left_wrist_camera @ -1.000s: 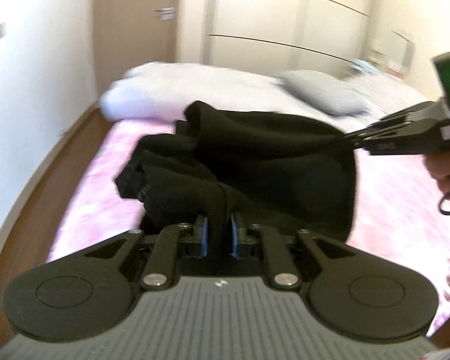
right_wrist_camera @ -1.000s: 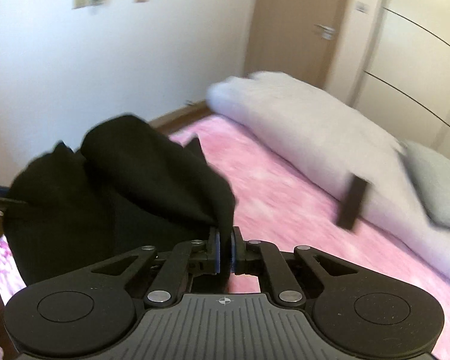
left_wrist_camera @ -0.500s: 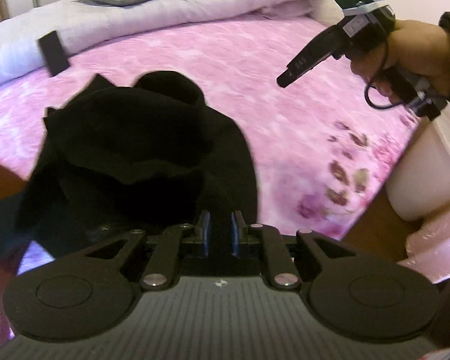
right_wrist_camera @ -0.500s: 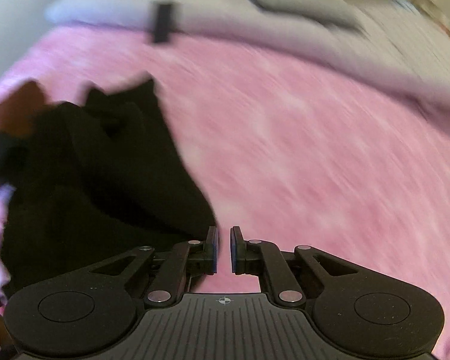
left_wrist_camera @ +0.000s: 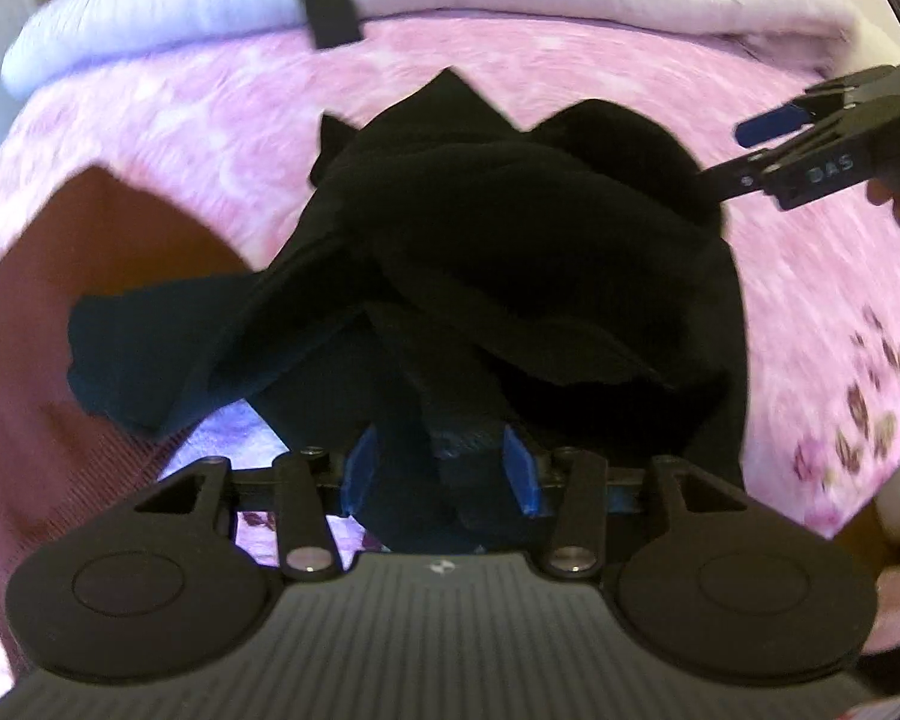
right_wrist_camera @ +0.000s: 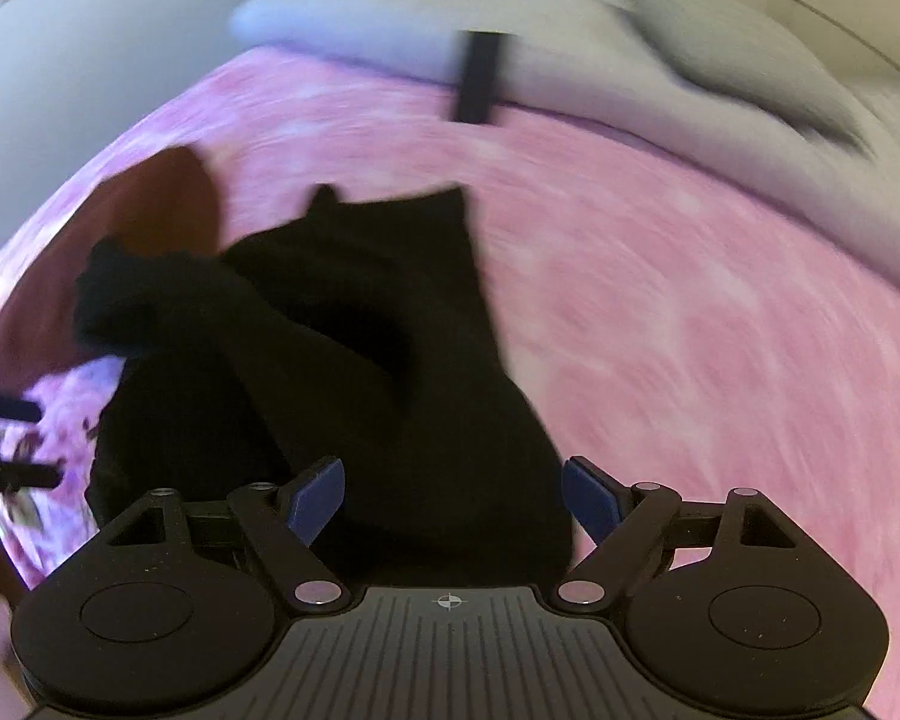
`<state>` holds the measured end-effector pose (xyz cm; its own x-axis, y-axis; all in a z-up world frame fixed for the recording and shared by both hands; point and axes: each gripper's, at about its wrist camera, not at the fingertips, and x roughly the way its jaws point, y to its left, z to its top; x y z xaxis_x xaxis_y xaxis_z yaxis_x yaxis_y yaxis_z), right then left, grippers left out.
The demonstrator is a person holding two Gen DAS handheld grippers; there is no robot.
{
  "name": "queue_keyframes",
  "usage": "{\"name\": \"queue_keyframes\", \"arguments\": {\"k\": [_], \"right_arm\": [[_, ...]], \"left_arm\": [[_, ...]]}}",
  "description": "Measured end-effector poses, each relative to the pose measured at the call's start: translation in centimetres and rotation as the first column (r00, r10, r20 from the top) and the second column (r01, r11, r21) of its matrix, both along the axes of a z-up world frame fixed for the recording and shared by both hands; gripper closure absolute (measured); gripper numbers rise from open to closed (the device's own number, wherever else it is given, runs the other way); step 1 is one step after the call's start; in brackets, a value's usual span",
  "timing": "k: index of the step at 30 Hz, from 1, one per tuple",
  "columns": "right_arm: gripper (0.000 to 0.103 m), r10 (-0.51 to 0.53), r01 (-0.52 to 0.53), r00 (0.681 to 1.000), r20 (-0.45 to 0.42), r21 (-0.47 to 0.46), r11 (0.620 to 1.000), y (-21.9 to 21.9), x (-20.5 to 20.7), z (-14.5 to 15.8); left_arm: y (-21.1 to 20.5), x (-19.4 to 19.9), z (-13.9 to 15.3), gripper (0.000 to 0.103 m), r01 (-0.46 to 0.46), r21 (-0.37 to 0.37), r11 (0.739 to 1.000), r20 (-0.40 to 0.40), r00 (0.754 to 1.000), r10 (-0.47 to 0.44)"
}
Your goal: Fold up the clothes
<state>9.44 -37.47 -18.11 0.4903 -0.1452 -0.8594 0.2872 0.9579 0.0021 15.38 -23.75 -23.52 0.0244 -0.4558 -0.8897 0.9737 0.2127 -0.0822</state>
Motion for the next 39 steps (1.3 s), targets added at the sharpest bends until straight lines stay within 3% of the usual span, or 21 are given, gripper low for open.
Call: {"name": "queue_keyframes", "arguments": {"k": [6,10,11,12,13,14,15,17,22,28,30,32,36,39], "right_arm": [[0.020,0.145,-0.149,0.987,-0.076,-0.049,0.988,-0.9,8.6,-3.8],[0.021,0.260,-0.278,0.947,-0.189,-0.076,0.958,-1.4,12.9,-7.9],[0.029,0.292,-0.319,0.928,-0.230,-0.090,0.943,-1.3,13.4,-8.9],[0.044,0.317,-0.349,0.917,-0.243,-0.098,0.932,-1.3,13.3,-9.4],[0.081,0.341,-0.376,0.906,-0.251,-0.105,0.921,-1.3,13.1,-9.8],[0.086,0.364,-0.402,0.894,-0.260,-0.112,0.909,-1.3,12.9,-10.2],[0.088,0.357,-0.396,0.902,-0.243,-0.133,0.909,-1.8,12.2,-9.8],[0.093,0.334,-0.369,0.922,-0.197,-0.180,0.912,-3.0,10.6,-8.7],[0.095,0.149,-0.162,0.986,-0.074,-0.240,0.957,-9.4,2.7,-3.8],[0.096,-0.094,0.086,0.996,-0.014,-0.283,0.955,-18.6,-12.0,-1.3],[0.096,-0.212,0.203,0.977,-0.004,-0.265,0.943,-22.4,-18.0,-1.2],[0.096,-0.330,0.321,0.944,-0.001,-0.233,0.918,-25.9,-23.6,-1.3],[0.095,-0.522,0.512,0.848,-0.094,-0.114,0.851,-31.5,-34.1,-4.7],[0.093,-0.608,0.624,0.774,-0.178,0.051,0.779,-33.0,-39.4,-7.8]], "left_arm": [[-2.3,1.9,-2.9,0.061,-0.045,-0.010,0.999,-0.094,0.995,0.043],[-3.2,1.7,-4.6,0.063,-0.043,-0.009,0.999,-0.127,0.991,0.042],[-3.5,1.5,-4.6,0.065,-0.041,-0.006,0.999,-0.132,0.990,0.040],[-3.8,1.4,-4.7,0.071,-0.039,-0.003,0.999,-0.138,0.990,0.038],[-4.0,1.2,-4.7,0.077,-0.037,-0.007,0.999,-0.139,0.990,0.036],[-4.2,1.0,-4.3,0.079,-0.036,-0.012,0.999,-0.124,0.992,0.034],[-4.5,0.7,-3.9,0.086,-0.035,-0.017,0.999,-0.108,0.994,0.033],[-5.0,0.1,-2.9,0.091,-0.028,-0.032,0.999,-0.079,0.997,0.026],[-7.5,-3.5,0.8,0.092,0.028,-0.106,0.994,-0.016,0.999,-0.030],[-13.7,-13.7,5.3,0.095,0.126,-0.212,0.969,0.040,0.992,-0.121],[-16.1,-17.2,5.5,0.103,0.146,-0.210,0.967,0.048,0.989,-0.139],[-18.4,-20.8,4.7,0.103,0.160,-0.178,0.971,0.052,0.987,-0.153],[-20.9,-25.4,2.1,0.103,0.169,-0.065,0.984,0.039,0.985,-0.166],[-21.3,-26.2,1.3,0.098,0.195,0.005,0.981,0.052,0.980,-0.195]]}}
